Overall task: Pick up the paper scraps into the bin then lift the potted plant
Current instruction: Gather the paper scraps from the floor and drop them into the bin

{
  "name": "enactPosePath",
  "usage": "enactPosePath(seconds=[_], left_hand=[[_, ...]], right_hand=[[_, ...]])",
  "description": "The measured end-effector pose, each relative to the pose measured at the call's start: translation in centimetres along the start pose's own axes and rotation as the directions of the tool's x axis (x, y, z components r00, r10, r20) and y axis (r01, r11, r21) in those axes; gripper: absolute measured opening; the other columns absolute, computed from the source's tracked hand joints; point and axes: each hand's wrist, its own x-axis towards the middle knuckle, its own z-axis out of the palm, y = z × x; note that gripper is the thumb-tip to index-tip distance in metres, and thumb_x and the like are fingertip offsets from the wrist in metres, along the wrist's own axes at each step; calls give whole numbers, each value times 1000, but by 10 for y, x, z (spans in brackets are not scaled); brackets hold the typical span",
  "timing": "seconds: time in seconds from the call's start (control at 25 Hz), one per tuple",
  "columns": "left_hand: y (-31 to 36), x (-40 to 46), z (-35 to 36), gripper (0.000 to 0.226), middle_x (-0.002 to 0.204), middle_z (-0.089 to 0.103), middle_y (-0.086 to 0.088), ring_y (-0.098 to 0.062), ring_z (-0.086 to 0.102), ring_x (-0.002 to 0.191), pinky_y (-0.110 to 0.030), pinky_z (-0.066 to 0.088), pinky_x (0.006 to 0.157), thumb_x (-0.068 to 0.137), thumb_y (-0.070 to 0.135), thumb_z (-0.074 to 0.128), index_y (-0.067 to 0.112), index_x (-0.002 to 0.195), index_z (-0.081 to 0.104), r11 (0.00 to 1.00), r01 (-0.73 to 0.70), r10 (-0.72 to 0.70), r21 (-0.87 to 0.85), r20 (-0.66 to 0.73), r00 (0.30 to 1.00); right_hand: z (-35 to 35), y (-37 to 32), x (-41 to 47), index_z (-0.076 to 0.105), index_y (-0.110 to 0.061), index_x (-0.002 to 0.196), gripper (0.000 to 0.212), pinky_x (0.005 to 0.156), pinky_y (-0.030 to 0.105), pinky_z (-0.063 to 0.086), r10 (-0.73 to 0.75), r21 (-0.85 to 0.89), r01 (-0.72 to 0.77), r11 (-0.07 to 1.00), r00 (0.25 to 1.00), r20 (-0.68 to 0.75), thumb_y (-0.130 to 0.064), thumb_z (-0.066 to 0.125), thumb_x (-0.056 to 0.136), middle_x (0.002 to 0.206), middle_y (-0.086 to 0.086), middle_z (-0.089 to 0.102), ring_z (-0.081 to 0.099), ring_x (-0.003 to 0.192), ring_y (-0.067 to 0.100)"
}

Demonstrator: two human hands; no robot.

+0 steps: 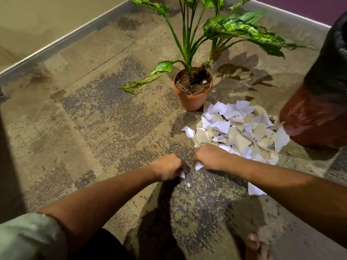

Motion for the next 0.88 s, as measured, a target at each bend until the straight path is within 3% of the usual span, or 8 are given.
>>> enactPosePath(seconds=[0.12,0.28,0.36,0.48,0.6,0.68,0.8,0.88], left_hand=[[0,7,-20,11,99,68,-2,-20,63,96,-27,48,84,92,17,60,11,97,67,998,6,-17,-69,-165,986],[29,23,-62,11,93,68,2,-14,62,85,-22,45,71,88,26,68,16,94,70,987,-29,-43,-160,-427,903],[56,30,-90,10,81,68,2,-18,65,72,-32,54,65,83,25,73,16,87,71,939,-89,-126,-331,-575,808],[105,38,-139,6,73,71,-5,-19,67,64,-37,58,63,83,22,74,17,81,70,775,-279,-252,-568,-681,688],[162,55,-190,5,72,70,-6,-15,66,63,-31,57,63,85,8,69,10,80,68,679,-502,-173,-535,-781,600],[199,66,-218,9,70,67,-7,-14,65,60,-29,58,60,85,11,70,7,78,66,644,-604,-101,-470,-835,541],[241,84,-242,8,75,69,-9,-21,68,70,-39,58,66,84,16,69,7,82,69,756,-587,36,-288,-878,477],[258,96,-248,14,81,69,-5,-19,66,77,-40,55,72,81,9,67,10,94,71,811,-542,101,-219,-861,498]], right_hand=[[-15,16,-19,70,-9,103,20,76,34,47,82,25,-82,996,996,-36,-10,56,88,96,9,64,61,94,26],[-68,34,-50,72,-13,103,20,73,33,43,263,172,-216,961,906,-333,-11,58,89,99,6,66,60,97,25],[-104,43,-71,73,-14,101,20,74,34,45,328,192,-267,944,800,-503,-11,58,87,98,6,66,60,97,26],[-157,62,-122,74,-12,100,22,80,37,48,425,258,-350,900,583,-693,-18,58,86,98,9,68,61,97,28],[-194,89,-180,73,-10,94,28,79,37,48,527,369,-466,804,272,-805,-29,54,85,93,9,69,62,92,24],[-201,99,-211,71,-9,89,25,77,37,48,560,455,-472,755,103,-822,-26,53,85,88,9,69,63,88,19],[-195,122,-247,70,-11,90,23,72,28,48,654,574,-437,693,44,-755,-29,55,88,89,6,70,62,86,13],[-200,121,-259,71,-11,88,19,68,32,51,711,610,-506,610,10,-703,-26,60,87,86,8,68,60,80,15]])
